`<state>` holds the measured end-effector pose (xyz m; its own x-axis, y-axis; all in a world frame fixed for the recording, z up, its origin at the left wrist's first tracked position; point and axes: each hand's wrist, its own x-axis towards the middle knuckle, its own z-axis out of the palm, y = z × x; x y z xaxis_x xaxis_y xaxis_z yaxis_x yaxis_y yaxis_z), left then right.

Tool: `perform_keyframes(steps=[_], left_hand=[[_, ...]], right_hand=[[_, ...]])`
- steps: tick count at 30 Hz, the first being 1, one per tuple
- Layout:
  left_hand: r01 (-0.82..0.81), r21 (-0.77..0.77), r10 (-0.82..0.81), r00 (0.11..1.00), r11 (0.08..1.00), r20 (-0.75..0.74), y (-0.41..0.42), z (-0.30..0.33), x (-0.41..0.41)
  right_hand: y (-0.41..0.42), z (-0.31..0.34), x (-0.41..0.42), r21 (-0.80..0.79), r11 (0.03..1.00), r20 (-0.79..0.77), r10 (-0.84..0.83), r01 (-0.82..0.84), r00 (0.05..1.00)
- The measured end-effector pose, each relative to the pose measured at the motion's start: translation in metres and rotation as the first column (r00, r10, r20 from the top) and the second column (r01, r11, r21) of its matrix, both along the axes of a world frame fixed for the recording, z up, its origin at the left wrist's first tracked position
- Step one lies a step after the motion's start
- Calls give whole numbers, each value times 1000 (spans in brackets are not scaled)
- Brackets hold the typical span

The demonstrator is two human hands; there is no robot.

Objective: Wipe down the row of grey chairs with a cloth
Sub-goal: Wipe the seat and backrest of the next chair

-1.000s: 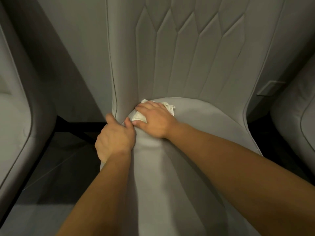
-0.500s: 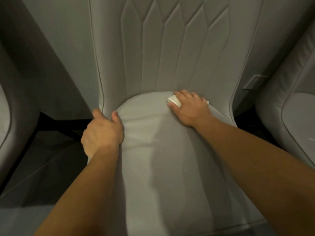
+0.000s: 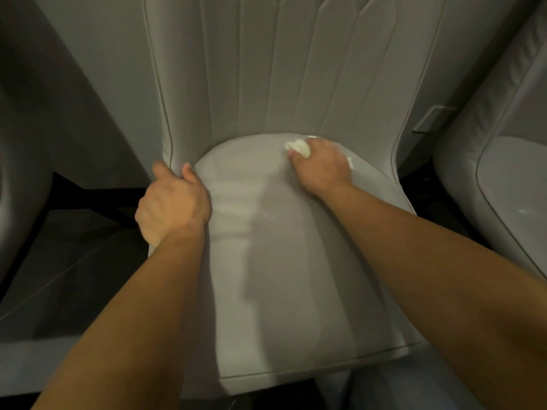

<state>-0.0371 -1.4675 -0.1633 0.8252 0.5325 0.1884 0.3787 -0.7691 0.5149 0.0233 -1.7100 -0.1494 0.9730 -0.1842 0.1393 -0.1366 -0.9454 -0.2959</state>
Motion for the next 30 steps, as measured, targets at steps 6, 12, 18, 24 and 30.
perform_keyframes(steps=[6, 12, 18, 24, 30], left_hand=[[0, -19, 0, 1000, 1000, -4, 1, 2, -1], [13, -22, -14, 1000, 1000, -22, 2, 1, -2], [12, -19, -12, 999, 1000, -34, 1, 2, -1], [8, -12, -9, 999, 1000, -35, 3, 0, 1], [99, -42, -102, 991, 994, -91, 11, -3, 7]], right_hand=[[37, 7, -82, -61, 898, -38, 434, -436, 900], [26, 27, -191, -83, 740, -205, 642, -667, 739], [33, 25, -208, -140, 763, -217, 599, -632, 771], [52, 8, -106, -125, 882, -259, 413, -454, 873], [57, -12, -35, -56, 947, -209, 299, -316, 931]])
